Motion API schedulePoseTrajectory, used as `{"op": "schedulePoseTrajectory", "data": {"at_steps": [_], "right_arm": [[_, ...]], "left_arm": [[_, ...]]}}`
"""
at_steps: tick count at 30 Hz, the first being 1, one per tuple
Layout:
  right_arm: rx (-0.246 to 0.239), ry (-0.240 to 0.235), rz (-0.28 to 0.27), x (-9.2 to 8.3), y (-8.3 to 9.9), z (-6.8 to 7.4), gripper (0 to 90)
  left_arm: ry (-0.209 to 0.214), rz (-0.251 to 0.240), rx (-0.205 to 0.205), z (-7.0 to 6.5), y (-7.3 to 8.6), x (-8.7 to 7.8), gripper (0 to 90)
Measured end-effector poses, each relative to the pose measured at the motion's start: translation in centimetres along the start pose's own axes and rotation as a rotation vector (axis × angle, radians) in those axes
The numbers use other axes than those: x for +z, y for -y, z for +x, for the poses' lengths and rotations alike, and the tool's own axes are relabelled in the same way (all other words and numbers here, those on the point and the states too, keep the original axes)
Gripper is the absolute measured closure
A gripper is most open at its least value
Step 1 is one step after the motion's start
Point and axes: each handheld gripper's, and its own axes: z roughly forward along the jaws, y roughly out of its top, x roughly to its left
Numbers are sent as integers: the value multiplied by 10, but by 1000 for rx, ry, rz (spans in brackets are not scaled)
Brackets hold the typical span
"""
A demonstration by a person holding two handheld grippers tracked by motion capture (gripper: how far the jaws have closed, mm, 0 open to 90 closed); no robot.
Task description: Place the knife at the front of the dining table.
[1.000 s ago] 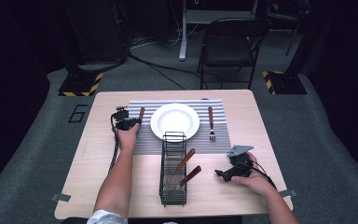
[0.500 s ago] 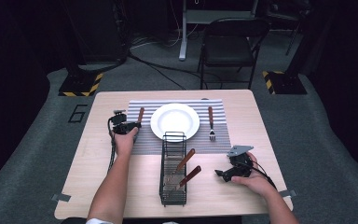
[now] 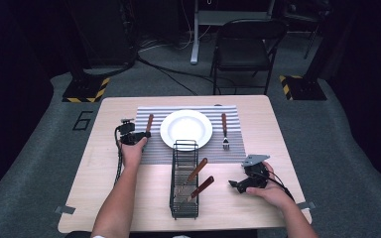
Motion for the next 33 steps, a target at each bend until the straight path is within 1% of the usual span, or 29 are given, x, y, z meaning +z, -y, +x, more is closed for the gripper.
{"op": "schedulePoseTrajectory", "data": {"at_steps": [3,5,7,10,11,13,17,18,20,23,25,26,28,32,33], "right_arm": [[0,0,0,0,0,0,0],[-1,0,0,0,0,0,0],[0,0,0,0,0,0,0],[0,0,0,0,0,0,0],[0,0,0,0,0,0,0],[-1,-1,0,0,0,0,0],[-2,-1,0,0,0,0,0],[0,-1,0,0,0,0,0],[-2,-1,0,0,0,0,0],[-1,-1,0,0,0,0,0],[-1,-1,0,0,0,0,0],[-2,-1,0,0,0,0,0],[-1,-1,0,0,0,0,0],[-2,-1,0,0,0,0,0],[-1,-1,0,0,0,0,0]], "left_arm": [[6,-5,-10,1,1,0,599],[6,0,-14,0,1,-1,592],[4,-4,1,0,1,-1,583],[5,-10,-2,0,3,-1,582],[6,-20,-9,0,4,-1,582],[4,-25,-4,0,5,-1,580],[20,-24,-28,0,5,-2,567],[19,-31,-26,-1,6,-1,562],[22,-28,-21,0,6,-1,563],[32,-24,-32,2,6,-2,563],[20,-18,-27,0,6,-5,561],[23,-19,-13,1,6,-6,557],[21,-16,-7,1,5,-9,557],[15,-19,19,1,2,-22,547],[12,-25,32,1,1,-26,544]]}}
